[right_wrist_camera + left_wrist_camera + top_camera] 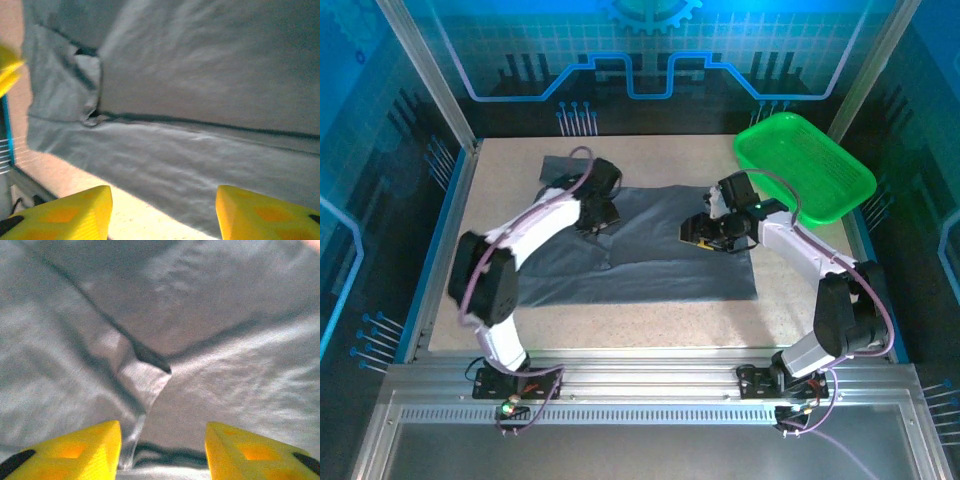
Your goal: Fold and stack the t-shirts
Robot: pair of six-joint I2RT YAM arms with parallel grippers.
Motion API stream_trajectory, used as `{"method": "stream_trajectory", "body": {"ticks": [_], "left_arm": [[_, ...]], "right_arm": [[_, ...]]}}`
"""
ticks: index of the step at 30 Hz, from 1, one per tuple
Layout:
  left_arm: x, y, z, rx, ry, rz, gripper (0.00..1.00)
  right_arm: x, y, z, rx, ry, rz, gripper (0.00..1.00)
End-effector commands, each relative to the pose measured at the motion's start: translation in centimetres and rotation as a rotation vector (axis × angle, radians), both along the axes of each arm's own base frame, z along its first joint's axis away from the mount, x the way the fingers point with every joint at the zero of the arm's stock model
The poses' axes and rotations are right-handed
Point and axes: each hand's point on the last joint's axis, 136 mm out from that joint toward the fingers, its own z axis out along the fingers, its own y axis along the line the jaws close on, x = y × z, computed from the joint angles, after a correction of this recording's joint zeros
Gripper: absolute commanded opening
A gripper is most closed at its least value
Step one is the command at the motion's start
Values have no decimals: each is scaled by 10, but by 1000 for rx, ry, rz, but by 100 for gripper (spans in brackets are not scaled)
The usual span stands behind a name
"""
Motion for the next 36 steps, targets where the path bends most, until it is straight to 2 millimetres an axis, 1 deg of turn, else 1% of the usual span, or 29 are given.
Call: {"method": "stream_trajectory", "body": {"ticks": [1, 3, 6, 8, 10, 12, 14, 18, 22, 27, 33, 36], "left_arm": [[-33, 39, -28, -115, 96, 223, 39], [-49, 60, -48, -166, 136, 310, 33], [-55, 86, -66, -204, 155, 401, 30], [-53, 96, -75, -210, 174, 429, 29], [-57, 100, -90, -216, 231, 456, 29], [-70, 105, -108, -199, 301, 494, 28], [-83, 110, -120, -187, 335, 535, 28], [-118, 121, -139, -201, 394, 657, 29], [-135, 137, -136, -184, 398, 710, 29], [-150, 148, -135, -212, 431, 748, 30], [-168, 156, -136, -249, 443, 811, 30], [-177, 157, -137, -272, 448, 835, 30]], "right_arm": [[1, -42, -26, -104, 71, -137, 50], [-3, -55, -39, -167, 117, -160, 46], [-11, -69, -57, -268, 187, -178, 44], [-19, -78, -68, -332, 232, -196, 43], [-28, -86, -78, -379, 280, -213, 43], [-36, -88, -87, -410, 318, -221, 43], [-44, -86, -96, -430, 349, -214, 43], [-58, -77, -111, -465, 402, -194, 45], [-75, -68, -121, -492, 465, -189, 46], [-95, -50, -120, -502, 499, -163, 48], [-108, -30, -113, -497, 503, -145, 48], [-109, -25, -111, -485, 491, -146, 49]]}}
